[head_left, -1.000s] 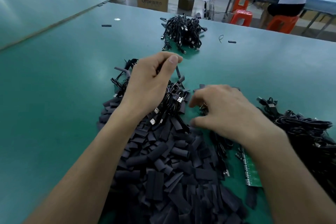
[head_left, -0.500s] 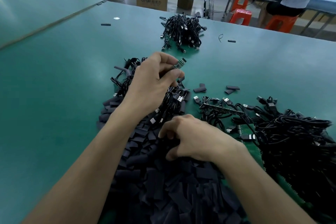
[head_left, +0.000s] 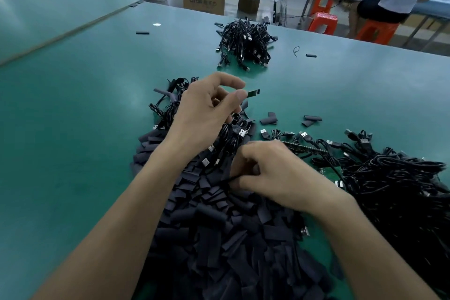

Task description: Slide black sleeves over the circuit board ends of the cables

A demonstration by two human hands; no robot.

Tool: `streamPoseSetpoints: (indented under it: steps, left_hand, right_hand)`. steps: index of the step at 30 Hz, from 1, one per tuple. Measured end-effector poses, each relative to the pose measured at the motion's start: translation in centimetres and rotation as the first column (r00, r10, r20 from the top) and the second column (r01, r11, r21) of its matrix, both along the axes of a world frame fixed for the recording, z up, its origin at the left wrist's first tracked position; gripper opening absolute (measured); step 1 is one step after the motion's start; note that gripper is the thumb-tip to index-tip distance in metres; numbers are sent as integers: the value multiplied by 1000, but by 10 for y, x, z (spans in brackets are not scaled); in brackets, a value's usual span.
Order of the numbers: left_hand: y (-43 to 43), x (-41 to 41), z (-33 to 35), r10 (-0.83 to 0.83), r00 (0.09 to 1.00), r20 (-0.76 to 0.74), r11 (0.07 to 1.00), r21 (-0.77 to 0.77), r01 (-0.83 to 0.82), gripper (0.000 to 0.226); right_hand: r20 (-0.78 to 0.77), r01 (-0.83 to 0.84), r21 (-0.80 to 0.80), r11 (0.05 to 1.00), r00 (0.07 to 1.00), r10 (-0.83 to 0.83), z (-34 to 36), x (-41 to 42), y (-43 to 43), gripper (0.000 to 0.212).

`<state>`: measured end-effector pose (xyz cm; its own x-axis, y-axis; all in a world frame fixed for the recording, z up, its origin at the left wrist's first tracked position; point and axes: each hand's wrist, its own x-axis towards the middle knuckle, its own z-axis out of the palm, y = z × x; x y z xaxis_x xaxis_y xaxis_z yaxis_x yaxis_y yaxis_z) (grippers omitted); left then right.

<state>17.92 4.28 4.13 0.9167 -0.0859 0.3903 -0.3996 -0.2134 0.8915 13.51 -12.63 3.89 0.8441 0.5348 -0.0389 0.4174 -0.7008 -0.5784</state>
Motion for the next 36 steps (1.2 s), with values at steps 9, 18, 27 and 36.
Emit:
streamPoseSetpoints:
  steps: [9,18,27,36]
  left_hand:
    - [-1,0,-2,-37,999,-32,999,21,38,5]
    - [0,2,-5,-60,997,-56,998,7,61,15]
    - [0,-2,0,-101,993,-56,995,-26,100,24]
    - [-1,-3,-1,-100,993,-64,995,-33,99,18]
  right_hand:
    - [125,169,557,813,951,-283,14,-3,-21,29]
    - [99,330,604,725,872,-479,16,0,-23,29]
    - [64,362,692,625,831,-552,12,6,-25,27]
    - [53,321,725,610,856,-514,12,3,-25,19]
